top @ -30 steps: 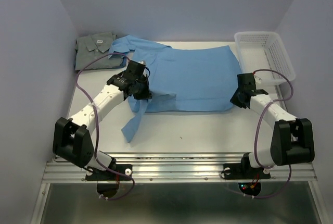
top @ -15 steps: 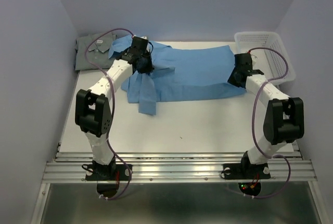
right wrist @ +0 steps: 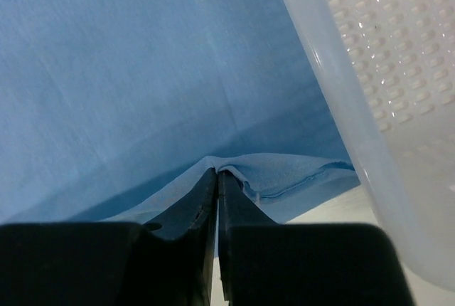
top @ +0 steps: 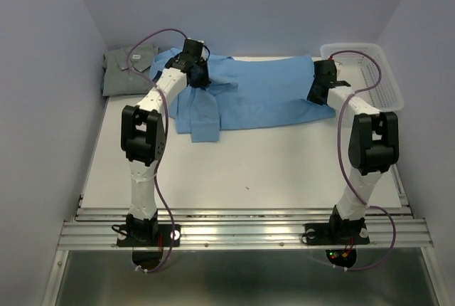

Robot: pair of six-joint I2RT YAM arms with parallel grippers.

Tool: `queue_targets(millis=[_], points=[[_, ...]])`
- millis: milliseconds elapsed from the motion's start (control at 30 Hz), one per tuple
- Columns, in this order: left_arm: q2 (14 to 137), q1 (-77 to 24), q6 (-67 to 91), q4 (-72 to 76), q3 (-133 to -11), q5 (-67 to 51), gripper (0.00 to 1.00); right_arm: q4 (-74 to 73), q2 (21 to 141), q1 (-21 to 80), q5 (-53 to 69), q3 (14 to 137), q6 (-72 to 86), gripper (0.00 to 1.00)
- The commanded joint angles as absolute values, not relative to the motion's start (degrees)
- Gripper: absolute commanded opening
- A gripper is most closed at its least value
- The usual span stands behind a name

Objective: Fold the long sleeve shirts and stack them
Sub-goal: Fold the shirt

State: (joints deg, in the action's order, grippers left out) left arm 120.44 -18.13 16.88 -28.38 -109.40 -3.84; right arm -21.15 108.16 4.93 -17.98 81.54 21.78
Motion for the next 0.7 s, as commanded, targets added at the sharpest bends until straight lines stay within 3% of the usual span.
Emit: queue_targets(millis=[0, 33, 67, 100, 233, 433, 667], points=[[122.3, -17.2, 16.2, -29.4, -115.7, -4.5, 0.22, -18.8, 110.8, 4.8, -19.9, 85.4, 19.8, 0.09], [122.8, -17.1, 16.3, -29.7, -116.2, -4.4, 0.49, -18.9, 111.1, 4.8, -20.0, 85.6, 20.1, 0.18], [123.5, -17.0, 16.5, -29.9, -116.6, -4.3, 0.67, -18.9, 111.3, 4.8, -20.2, 85.9, 20.4, 0.41], [123.7, -17.0, 16.6, -29.9, -116.6, -4.6, 0.97, -19.0, 111.4, 4.8, -19.7, 86.3, 20.1, 0.51], [123.5, -16.4, 17.3, -29.4, -117.0, -5.4, 0.99, -18.9, 111.3, 4.8, -14.1, 88.1, 17.5, 1.00], [118.3, -16.3, 19.1, -28.1, -110.6, -4.7, 0.99, -17.7, 105.7, 6.5, -7.9, 84.1, 15.6, 1.00], [108.1, -15.6, 25.0, -15.9, -85.3, -8.8, 0.99, -14.7, 107.7, 7.0, -4.5, 78.2, 16.7, 1.00]])
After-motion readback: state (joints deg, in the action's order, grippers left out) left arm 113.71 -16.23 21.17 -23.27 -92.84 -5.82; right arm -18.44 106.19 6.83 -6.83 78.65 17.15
